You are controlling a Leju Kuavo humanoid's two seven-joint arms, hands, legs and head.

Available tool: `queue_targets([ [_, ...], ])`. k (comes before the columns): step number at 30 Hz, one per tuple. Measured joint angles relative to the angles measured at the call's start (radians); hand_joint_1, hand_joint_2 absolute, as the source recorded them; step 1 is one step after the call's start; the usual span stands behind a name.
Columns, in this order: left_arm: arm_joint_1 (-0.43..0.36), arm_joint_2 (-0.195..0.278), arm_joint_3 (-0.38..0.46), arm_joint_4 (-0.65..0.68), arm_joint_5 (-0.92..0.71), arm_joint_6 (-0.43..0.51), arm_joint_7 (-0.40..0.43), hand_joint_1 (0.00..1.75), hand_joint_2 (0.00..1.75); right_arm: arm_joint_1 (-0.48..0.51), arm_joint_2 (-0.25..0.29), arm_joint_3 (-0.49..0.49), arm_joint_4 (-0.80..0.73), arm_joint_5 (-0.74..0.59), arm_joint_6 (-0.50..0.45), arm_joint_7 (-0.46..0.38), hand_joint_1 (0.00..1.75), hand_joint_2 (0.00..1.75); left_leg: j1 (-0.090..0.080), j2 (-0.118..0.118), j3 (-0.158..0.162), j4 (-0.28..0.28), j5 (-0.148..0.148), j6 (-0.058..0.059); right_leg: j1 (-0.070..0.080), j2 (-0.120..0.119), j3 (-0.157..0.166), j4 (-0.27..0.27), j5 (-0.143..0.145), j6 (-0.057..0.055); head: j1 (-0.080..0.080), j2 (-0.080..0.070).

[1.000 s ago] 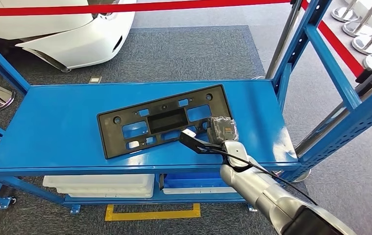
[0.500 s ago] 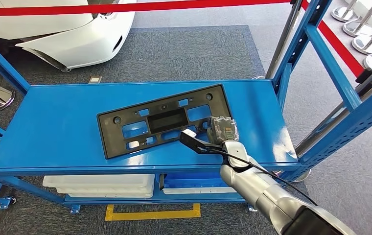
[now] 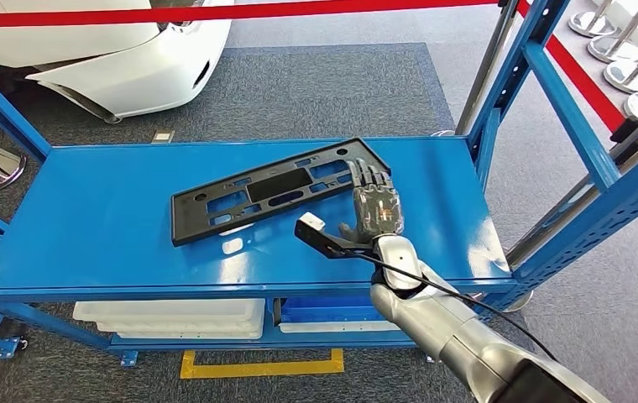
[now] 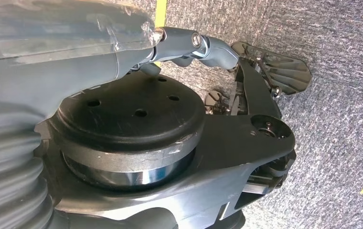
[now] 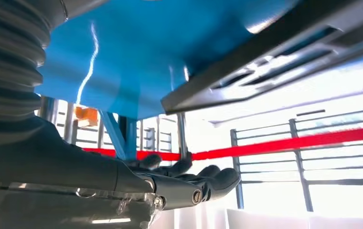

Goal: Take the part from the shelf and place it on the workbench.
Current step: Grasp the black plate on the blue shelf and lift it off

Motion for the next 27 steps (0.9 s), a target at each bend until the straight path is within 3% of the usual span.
queue_targets([
  [14,0.001,0.000,0.000,0.000,0.003,0.004,0.000,0.00,1.75,0.041,-0.045,-0.002,-0.191,0.015,0.026,0.016,0.00,1.75,0.000,0.000,0.000,0.000,0.000,0.000,0.000,0.000,0.000,0.000,0.000,0.000,0.001,0.000],
  [27,0.001,0.000,0.000,0.000,0.013,0.010,0.000,0.00,1.75,0.042,-0.067,-0.022,-0.207,-0.069,0.059,-0.022,0.00,1.75,0.000,0.000,0.000,0.000,0.000,0.000,0.000,0.000,0.000,0.000,0.000,0.000,0.000,0.000],
])
